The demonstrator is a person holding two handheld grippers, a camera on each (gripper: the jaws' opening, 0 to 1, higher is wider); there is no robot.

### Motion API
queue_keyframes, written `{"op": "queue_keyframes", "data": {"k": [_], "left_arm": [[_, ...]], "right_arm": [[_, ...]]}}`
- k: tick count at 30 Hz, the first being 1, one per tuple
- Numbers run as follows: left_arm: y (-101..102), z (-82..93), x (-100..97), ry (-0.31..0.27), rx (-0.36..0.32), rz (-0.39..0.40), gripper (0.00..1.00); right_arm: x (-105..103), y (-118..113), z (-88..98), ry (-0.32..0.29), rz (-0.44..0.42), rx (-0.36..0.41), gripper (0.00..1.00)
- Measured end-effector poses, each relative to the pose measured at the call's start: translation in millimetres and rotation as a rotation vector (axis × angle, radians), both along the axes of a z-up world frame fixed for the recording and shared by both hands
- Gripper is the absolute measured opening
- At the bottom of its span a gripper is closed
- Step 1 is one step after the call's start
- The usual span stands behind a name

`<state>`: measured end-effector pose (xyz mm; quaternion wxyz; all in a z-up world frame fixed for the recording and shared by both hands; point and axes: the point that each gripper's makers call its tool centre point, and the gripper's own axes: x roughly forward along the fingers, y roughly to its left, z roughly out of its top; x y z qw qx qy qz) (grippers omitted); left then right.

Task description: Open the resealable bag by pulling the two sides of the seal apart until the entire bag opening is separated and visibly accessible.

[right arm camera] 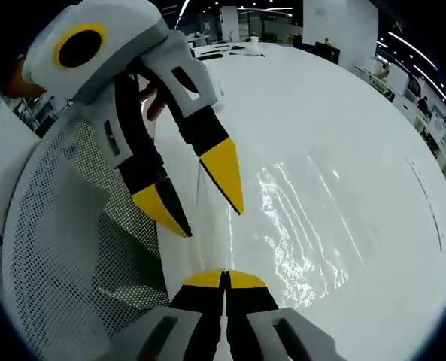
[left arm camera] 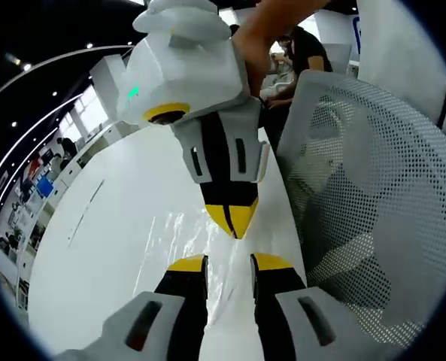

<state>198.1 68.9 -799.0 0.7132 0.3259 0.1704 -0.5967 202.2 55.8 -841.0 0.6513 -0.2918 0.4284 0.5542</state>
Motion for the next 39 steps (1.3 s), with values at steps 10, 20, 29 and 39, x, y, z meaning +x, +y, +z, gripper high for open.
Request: {"op": "queue_keyframes", "data": {"k": [10, 20, 29, 39], "left_arm": [[-9.0, -11.1, -2.4, -0.041, 0.08, -0.068, 0.14], [-8.4, -15.1, 27.7, -0.133, 0.201, -0.011, 0.11], [-11.3, -4.6, 41.8, -0.118, 0.19, 0.02, 0.11], [-12.6, 11.7, 57.8, -0.163, 0.183, 0.054, 0.08]], "right_arm": [[13.0, 5.1, 16.6, -0.049, -0.037, 0.04, 0.0], [42.1, 2.5, 47.7, -0.285, -0.043, 0.096, 0.0], [71.2, 3.0, 85.0, -0.51, -0.035, 0.137, 0.0], [94.6, 5.5, 124.0, -0.71, -0.074, 0.172, 0.0]]}}
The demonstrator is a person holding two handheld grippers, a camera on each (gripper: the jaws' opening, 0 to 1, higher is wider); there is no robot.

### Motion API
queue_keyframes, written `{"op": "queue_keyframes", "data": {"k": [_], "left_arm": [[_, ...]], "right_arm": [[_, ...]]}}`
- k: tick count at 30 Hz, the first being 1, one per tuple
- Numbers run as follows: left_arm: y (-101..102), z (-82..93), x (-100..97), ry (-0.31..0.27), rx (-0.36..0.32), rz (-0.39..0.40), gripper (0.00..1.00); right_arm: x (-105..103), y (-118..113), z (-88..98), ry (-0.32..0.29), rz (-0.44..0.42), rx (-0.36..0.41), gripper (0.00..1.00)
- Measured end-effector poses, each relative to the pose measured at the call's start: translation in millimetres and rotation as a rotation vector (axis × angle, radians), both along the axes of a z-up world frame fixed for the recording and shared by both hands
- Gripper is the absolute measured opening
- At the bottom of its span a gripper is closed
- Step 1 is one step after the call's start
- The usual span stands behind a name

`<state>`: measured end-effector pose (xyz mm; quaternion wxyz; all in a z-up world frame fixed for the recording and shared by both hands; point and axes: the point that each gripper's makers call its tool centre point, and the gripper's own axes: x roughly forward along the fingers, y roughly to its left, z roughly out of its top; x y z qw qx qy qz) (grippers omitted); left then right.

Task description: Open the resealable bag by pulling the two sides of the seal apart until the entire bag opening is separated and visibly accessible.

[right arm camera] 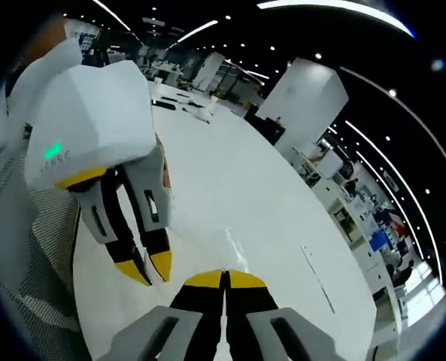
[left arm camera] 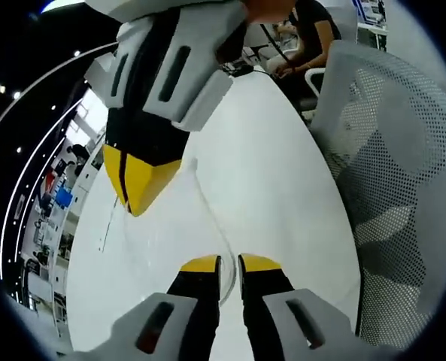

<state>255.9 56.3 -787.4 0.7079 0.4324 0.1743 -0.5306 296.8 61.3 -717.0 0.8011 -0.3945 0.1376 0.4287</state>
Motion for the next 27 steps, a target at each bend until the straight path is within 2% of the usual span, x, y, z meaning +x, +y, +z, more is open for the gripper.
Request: {"op": "queue_keyframes", "data": {"k": [5, 15, 19, 27], "left_arm": [[-1.2, 1.7, 2.5, -0.007, 0.006, 0.0, 0.08], [-6.5, 1.8, 6.7, -0.007, 0.012, -0.015, 0.1], [-7.8, 2.7, 11.0, 0.013, -0.01, 0.008, 0.11], [-7.5, -4.6, 13.7, 0.045, -0.011, 0.031, 0.16]], "right_arm": [[1.6, 1.9, 8.4, -0.044, 0.006, -0.002, 0.0], [10.7, -5.6, 20.5, -0.085, -0.009, 0.006, 0.0], [14.8, -8.6, 19.8, -0.086, -0.011, 0.004, 0.0], [20.4, -10.4, 12.0, -0.088, -0.005, -0.012, 0.0]]}}
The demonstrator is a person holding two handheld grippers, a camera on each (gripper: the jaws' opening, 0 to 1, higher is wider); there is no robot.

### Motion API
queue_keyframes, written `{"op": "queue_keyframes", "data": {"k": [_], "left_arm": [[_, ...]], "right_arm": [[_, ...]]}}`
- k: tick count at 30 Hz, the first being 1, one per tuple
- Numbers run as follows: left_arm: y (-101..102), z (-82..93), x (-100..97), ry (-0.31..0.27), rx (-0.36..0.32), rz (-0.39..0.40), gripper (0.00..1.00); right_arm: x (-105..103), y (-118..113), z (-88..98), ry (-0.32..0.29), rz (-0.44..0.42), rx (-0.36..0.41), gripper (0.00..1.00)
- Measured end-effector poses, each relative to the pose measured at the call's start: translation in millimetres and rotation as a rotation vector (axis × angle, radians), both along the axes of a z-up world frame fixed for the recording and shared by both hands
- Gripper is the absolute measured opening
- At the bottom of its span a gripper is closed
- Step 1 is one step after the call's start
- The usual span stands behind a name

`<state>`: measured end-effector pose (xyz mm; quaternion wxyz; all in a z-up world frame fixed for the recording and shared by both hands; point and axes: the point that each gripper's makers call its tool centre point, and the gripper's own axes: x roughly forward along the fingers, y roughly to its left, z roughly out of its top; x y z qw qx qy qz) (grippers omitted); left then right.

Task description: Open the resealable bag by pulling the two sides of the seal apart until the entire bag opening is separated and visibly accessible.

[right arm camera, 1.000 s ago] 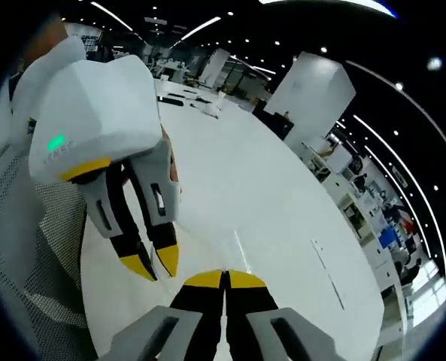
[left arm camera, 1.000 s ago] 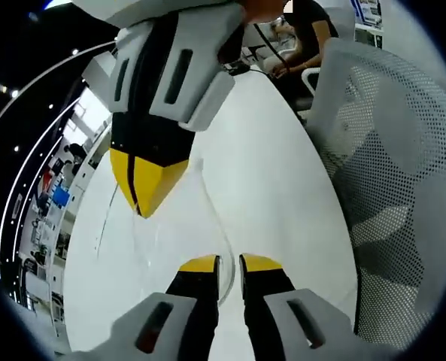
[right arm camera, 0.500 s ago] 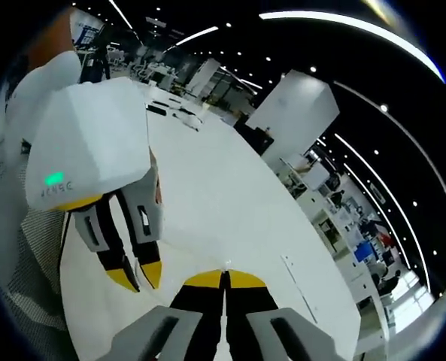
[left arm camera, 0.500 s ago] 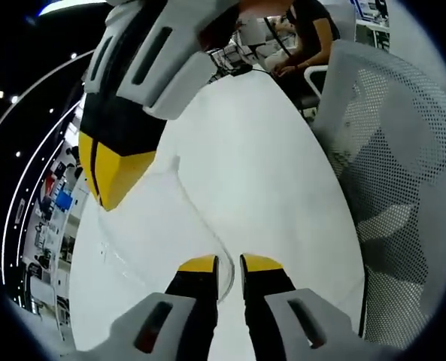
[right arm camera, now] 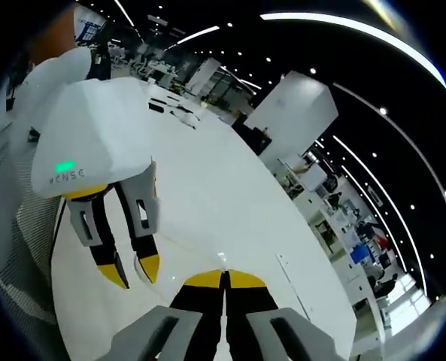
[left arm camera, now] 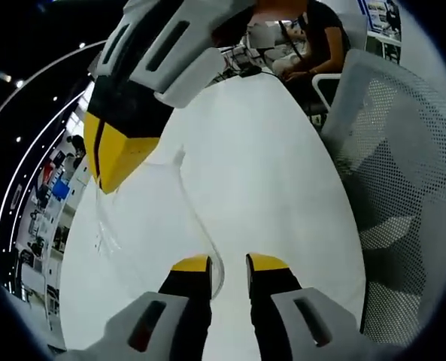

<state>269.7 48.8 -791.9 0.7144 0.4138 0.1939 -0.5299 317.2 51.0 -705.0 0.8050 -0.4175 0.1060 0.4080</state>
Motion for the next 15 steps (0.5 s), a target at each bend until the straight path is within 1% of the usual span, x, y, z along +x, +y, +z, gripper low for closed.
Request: {"op": "queue_keyframes", "data": {"k": [2, 4, 6, 9, 11, 13, 15], "left_arm": [[0.3, -3.3, 0.4, 0.012, 0.003, 0.008, 0.19], [0.0, -5.3, 1.9, 0.013, -0.002, 0.02, 0.23], [0.4, -7.5, 2.4, 0.016, -0.002, 0.024, 0.25], [-1.0, -7.1, 2.4, 0.027, -0.029, 0.038, 0.27], [-0.6, -7.4, 4.9, 0.024, -0.046, 0.059, 0.32], [0.4, -10.0, 4.2, 0.033, -0.052, 0.068, 0.39], [1.7, -12.2, 2.5, 0.034, -0.05, 0.066, 0.4]], "right_arm": [[1.7, -0.8, -4.1, 0.012, -0.004, -0.003, 0.0], [2.4, -2.1, -8.0, 0.018, -0.004, -0.01, 0.0], [3.0, -4.0, -11.1, 0.024, -0.005, -0.017, 0.0], [4.9, -7.1, -18.0, 0.035, -0.006, -0.032, 0.0], [6.2, -9.9, -25.8, 0.05, -0.01, -0.051, 0.0], [7.2, -11.8, -32.8, 0.064, -0.012, -0.06, 0.0], [8.0, -12.9, -38.1, 0.067, -0.01, -0.07, 0.0]]}}
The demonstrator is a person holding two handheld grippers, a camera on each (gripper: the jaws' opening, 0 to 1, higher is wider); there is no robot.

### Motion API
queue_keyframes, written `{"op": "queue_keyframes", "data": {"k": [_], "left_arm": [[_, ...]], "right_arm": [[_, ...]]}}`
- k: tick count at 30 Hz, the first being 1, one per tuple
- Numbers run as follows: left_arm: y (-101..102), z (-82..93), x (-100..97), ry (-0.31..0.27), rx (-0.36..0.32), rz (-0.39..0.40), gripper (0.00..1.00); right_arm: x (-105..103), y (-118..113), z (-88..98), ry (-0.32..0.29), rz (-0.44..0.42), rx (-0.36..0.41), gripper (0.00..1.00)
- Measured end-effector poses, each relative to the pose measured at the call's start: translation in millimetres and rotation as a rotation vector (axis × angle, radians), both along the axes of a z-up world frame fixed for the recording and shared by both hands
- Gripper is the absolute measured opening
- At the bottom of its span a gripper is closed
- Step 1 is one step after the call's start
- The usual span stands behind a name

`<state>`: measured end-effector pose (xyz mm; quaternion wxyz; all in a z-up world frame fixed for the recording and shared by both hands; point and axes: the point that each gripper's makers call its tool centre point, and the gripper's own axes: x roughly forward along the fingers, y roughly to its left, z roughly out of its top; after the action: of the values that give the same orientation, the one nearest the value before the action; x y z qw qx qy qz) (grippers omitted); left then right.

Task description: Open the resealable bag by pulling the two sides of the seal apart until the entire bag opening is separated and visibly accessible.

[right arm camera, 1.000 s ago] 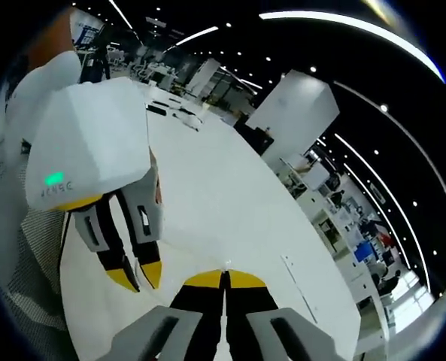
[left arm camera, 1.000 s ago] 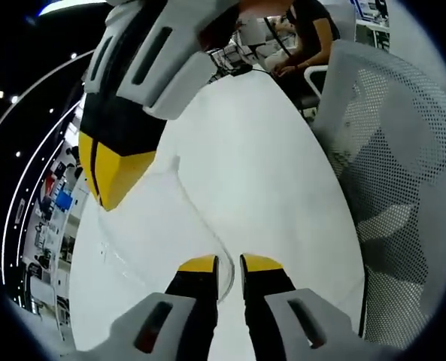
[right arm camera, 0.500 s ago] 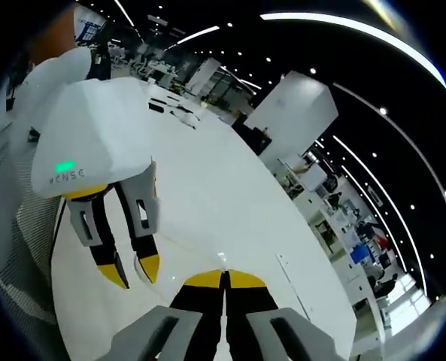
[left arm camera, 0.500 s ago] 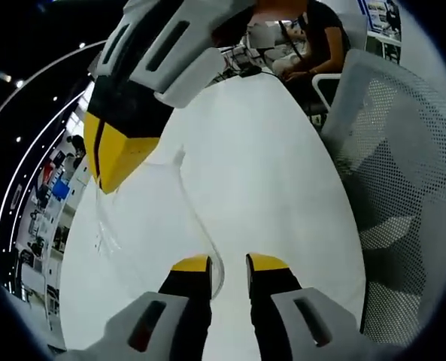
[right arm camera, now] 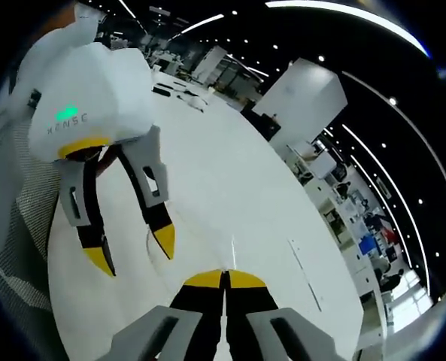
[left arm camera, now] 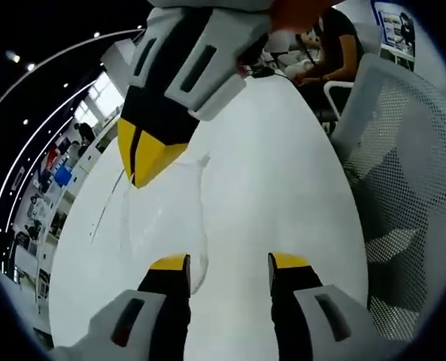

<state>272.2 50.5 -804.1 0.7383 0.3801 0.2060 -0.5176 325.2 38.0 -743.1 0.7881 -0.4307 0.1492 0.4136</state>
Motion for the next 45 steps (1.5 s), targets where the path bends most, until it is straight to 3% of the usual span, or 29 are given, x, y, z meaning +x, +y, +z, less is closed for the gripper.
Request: {"op": "queue_keyframes", "data": {"k": [12, 19, 26, 40, 45], "left_arm": [[10.6, -1.0, -4.4, 0.044, -0.063, 0.045, 0.39], [28.7, -1.7, -2.3, 0.052, -0.06, 0.085, 0.4], [42.4, -2.5, -3.0, 0.069, -0.076, 0.129, 0.39], [52.1, -8.9, -13.9, 0.09, -0.069, 0.149, 0.38], [52.8, -7.4, -12.5, 0.089, -0.072, 0.155, 0.38]], "right_arm": [[3.4, -13.1, -25.4, 0.026, 0.008, -0.041, 0.0], [12.8, -20.5, -29.9, -0.015, 0.05, -0.087, 0.0], [23.6, -20.9, -36.0, -0.017, 0.068, -0.118, 0.0], [36.2, -17.0, -65.0, 0.106, -0.017, -0.172, 0.0], [40.4, -15.1, -66.9, 0.141, -0.051, -0.14, 0.0]]}}
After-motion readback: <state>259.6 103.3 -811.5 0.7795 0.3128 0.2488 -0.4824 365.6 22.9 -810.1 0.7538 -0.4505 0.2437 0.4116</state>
